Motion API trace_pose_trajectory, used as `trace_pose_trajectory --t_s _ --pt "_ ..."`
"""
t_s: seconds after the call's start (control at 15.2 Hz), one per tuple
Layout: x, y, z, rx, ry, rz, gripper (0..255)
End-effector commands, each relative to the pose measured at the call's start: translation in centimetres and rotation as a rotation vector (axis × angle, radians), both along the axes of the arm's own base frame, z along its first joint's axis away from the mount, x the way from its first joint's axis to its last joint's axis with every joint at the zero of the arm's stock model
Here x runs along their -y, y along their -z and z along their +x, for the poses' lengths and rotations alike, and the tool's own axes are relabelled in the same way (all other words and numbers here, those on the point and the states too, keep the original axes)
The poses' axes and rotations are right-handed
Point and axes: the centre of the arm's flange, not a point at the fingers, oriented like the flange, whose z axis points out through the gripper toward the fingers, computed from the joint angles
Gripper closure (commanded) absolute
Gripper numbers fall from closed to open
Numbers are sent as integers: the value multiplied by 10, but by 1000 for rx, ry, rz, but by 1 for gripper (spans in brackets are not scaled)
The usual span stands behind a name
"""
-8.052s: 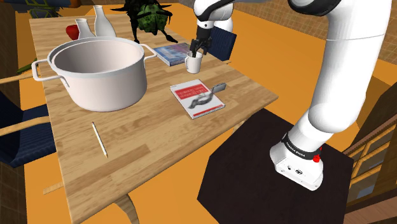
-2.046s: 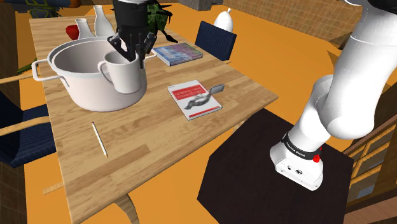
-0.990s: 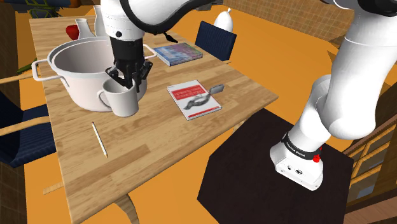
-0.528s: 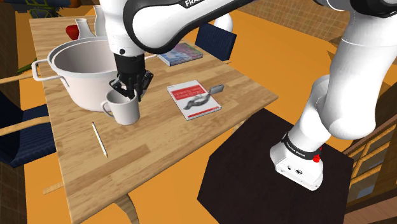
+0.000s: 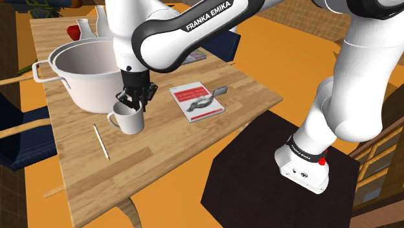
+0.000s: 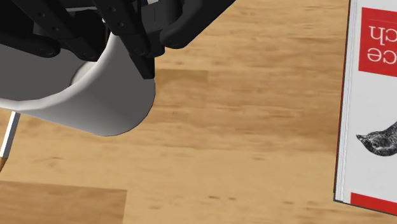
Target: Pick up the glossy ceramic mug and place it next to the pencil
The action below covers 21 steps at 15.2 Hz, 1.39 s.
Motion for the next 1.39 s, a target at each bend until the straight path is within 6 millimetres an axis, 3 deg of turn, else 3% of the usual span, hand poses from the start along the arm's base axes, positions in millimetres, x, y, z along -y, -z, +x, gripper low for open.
trace_pose_trajectory --t_s 0.0,0.53,0.59,0.92,1.19,1.32 --pt "-1 11 0 1 0 1 255" --pt "-1 16 0 1 0 1 255" --pt "-1 16 0 1 0 1 0" --pt "-1 15 0 1 0 1 0" --pt "2 -34 -2 1 0 1 0" --pt "2 -34 -2 1 0 1 0"
